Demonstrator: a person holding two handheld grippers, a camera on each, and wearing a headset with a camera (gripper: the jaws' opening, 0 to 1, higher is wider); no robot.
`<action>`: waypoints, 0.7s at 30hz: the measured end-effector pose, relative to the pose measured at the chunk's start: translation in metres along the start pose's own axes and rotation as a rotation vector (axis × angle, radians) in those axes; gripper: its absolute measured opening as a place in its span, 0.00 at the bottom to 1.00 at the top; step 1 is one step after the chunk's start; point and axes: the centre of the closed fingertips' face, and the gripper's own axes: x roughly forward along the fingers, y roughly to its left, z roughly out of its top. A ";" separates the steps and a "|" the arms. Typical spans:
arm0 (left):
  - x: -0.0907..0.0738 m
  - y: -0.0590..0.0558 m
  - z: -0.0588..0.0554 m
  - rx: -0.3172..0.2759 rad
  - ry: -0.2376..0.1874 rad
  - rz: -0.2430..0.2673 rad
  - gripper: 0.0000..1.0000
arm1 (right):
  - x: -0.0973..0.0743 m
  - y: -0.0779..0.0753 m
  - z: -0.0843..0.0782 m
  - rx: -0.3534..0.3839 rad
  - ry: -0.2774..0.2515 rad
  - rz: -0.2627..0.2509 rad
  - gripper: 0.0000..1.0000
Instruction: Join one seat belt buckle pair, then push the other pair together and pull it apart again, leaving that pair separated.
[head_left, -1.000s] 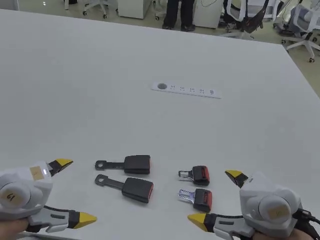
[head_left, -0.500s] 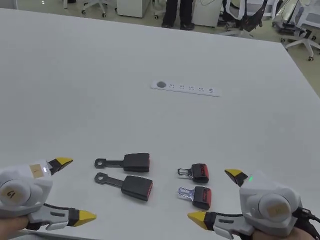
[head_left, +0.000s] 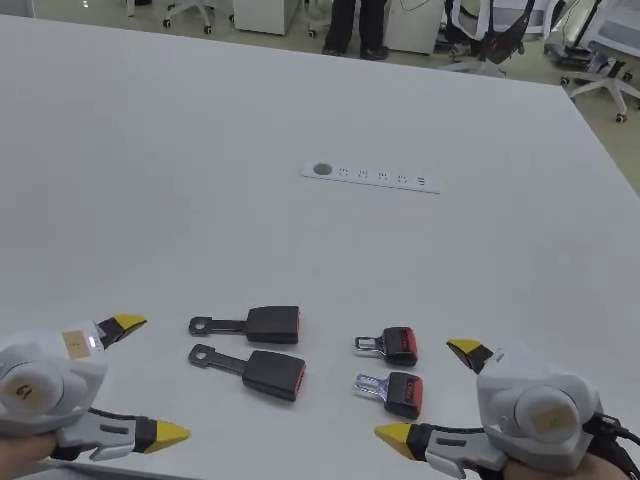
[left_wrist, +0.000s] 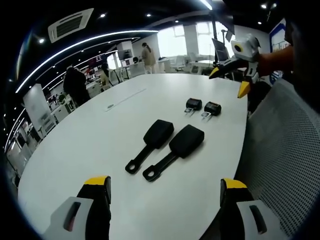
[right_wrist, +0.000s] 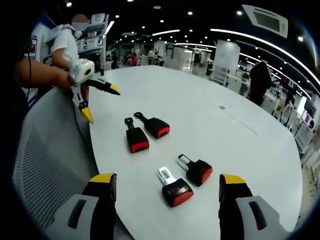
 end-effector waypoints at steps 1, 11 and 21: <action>0.000 0.000 0.000 -0.001 0.000 0.000 0.91 | 0.000 0.000 0.000 -0.002 -0.001 0.000 0.86; 0.000 -0.001 0.001 -0.017 0.005 0.002 0.91 | 0.000 -0.001 0.001 -0.003 0.000 -0.002 0.85; -0.001 -0.001 0.002 -0.020 0.005 0.003 0.90 | 0.001 0.000 -0.002 -0.004 0.009 0.003 0.83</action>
